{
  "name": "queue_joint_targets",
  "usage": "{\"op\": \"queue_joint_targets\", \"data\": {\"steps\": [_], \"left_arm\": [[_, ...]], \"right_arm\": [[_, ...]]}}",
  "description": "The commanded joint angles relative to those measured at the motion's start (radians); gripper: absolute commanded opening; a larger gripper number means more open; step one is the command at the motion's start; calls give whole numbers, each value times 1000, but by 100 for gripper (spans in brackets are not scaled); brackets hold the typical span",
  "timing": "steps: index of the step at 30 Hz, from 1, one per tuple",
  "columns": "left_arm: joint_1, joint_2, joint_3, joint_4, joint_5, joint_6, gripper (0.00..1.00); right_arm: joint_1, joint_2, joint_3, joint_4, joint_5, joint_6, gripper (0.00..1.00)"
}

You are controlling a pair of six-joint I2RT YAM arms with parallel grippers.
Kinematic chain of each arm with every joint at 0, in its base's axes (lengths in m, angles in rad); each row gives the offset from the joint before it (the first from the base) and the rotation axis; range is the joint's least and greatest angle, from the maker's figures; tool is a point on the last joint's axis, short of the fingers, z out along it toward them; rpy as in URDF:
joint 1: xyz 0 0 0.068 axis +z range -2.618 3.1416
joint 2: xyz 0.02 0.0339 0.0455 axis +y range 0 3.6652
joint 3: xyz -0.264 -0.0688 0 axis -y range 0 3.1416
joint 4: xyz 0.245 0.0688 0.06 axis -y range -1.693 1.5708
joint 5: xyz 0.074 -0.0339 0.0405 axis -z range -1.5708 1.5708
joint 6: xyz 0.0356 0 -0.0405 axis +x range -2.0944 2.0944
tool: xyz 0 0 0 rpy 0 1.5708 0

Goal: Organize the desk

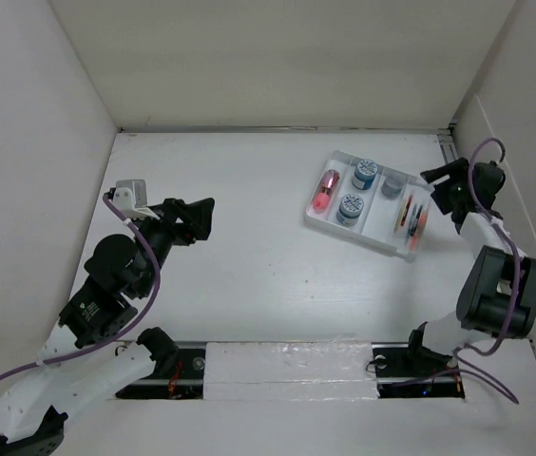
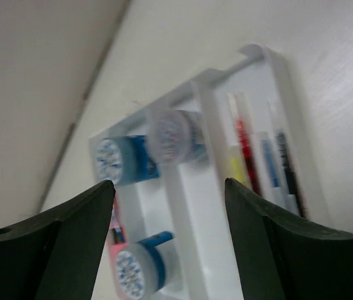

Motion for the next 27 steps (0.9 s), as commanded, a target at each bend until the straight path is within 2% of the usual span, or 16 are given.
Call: {"op": "queue_joint_targets", "data": {"steps": [1,2,4,8,12,15,16,18,20,21,22,23,25,27], "left_arm": [[4,1,7,46,0,7,71],[4,2,7,43,-1,7,71],[4,2,5,46,0,8,73],[4,7,8,43,13,10,75],[4,1,7,47,23,13,77],[4,-10,7,49,56,35,83],[4,-13,7,50,68,39,84],[4,-19,4,56,77,56,88],[4,-30,2,62,95,61,89],[4,-32,1,64,99,70,90],[4,-42,-1,67,105,71,90],[4,-42,-1,67,105,71,90],[4,-65,-7,76,115,77,90],[4,-102,-10,81,122,82,90]], "right_arm": [[34,-190,-16,178,-63,50,77],[58,-224,-22,184,-80,55,83],[78,-328,-28,178,-82,62,86],[149,-499,-51,189,-74,87,88],[300,-637,-44,180,-54,66,86],[414,-718,-42,178,-17,18,84],[493,-731,-34,175,-5,-23,81],[569,-761,-14,138,13,-65,75],[667,-777,15,118,13,-96,59],[698,-781,24,118,9,-99,47],[792,-786,67,102,-8,-118,27],[793,-786,67,101,-8,-119,27],[901,-780,108,59,6,-154,14],[977,-780,151,26,30,-178,11]]}}
